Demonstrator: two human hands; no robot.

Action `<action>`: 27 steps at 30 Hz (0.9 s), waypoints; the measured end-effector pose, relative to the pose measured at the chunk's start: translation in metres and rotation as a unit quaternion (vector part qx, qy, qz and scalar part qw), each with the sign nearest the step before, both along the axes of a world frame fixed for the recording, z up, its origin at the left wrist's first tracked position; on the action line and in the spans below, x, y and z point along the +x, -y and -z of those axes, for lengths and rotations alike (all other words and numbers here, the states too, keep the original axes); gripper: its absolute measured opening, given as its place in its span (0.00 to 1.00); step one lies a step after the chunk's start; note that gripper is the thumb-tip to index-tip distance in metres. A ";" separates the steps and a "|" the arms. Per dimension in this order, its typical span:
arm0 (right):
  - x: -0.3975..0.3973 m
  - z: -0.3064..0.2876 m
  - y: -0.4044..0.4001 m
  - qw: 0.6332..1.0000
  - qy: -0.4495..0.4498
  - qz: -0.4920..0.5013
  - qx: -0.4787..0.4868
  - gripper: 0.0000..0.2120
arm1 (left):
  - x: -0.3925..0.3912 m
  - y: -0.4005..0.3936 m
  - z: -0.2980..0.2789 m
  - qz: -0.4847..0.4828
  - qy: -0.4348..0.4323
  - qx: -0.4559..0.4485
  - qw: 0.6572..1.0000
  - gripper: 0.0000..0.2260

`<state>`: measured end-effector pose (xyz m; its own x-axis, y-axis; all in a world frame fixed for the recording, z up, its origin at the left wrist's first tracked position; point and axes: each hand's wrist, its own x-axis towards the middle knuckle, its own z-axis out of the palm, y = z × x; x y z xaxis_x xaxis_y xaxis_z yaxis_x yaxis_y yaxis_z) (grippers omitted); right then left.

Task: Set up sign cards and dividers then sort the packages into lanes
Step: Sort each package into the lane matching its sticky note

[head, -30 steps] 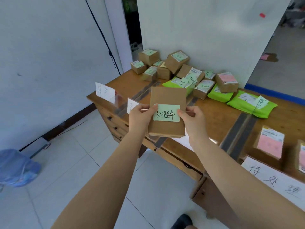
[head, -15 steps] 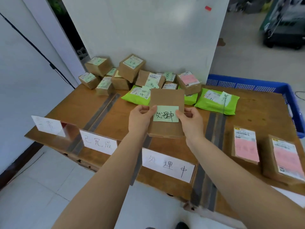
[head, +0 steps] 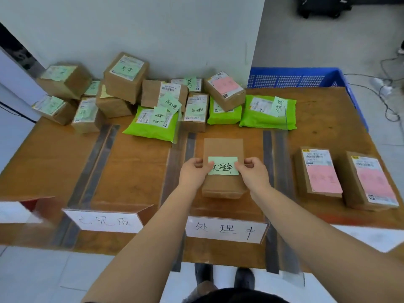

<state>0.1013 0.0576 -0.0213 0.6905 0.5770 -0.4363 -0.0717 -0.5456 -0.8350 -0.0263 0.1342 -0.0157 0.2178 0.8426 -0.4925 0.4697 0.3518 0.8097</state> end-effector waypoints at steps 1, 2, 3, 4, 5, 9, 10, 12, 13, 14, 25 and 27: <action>0.001 0.005 -0.001 1.000 0.002 -0.002 -0.012 0.11 | 0.001 -0.001 0.003 0.010 -0.003 -0.004 1.000 0.19; 0.001 0.009 -0.002 1.000 0.003 -0.004 -0.021 0.12 | 0.001 -0.002 0.006 0.022 -0.008 -0.007 1.000 0.19; 0.001 0.013 -0.003 1.000 0.005 -0.006 -0.029 0.13 | 0.001 -0.003 0.009 0.035 -0.015 -0.007 0.999 0.18; 0.000 0.016 -0.005 0.999 0.008 -0.008 -0.038 0.13 | 0.000 -0.005 0.012 0.047 -0.022 -0.007 0.999 0.18; -0.001 0.018 -0.007 0.999 0.011 -0.009 -0.046 0.13 | -0.001 -0.007 0.013 0.058 -0.028 -0.010 0.998 0.19; -0.004 0.024 -0.014 0.997 0.034 -0.019 -0.062 0.15 | -0.005 -0.011 0.021 0.088 -0.038 -0.020 0.995 0.23; -0.004 0.025 -0.015 0.997 0.041 -0.022 -0.065 0.15 | -0.006 -0.011 0.023 0.087 -0.035 -0.019 0.995 0.23; -0.005 0.025 -0.014 0.996 0.046 -0.025 -0.066 0.15 | -0.009 -0.009 0.026 0.085 -0.028 -0.010 0.996 0.22; -0.006 0.025 -0.014 0.996 0.047 -0.026 -0.068 0.15 | -0.011 -0.008 0.025 0.085 -0.027 -0.008 0.996 0.23; -0.006 0.025 -0.013 0.996 0.048 -0.028 -0.071 0.15 | -0.012 -0.007 0.026 0.084 -0.025 -0.006 0.996 0.23; 0.014 -0.030 -0.005 0.978 0.174 -0.117 -0.007 0.25 | 0.018 0.003 -0.038 0.127 -0.105 0.154 0.974 0.28; 0.029 -0.051 -0.001 0.965 0.221 -0.139 0.027 0.23 | 0.034 0.003 -0.061 0.128 -0.099 0.196 0.967 0.27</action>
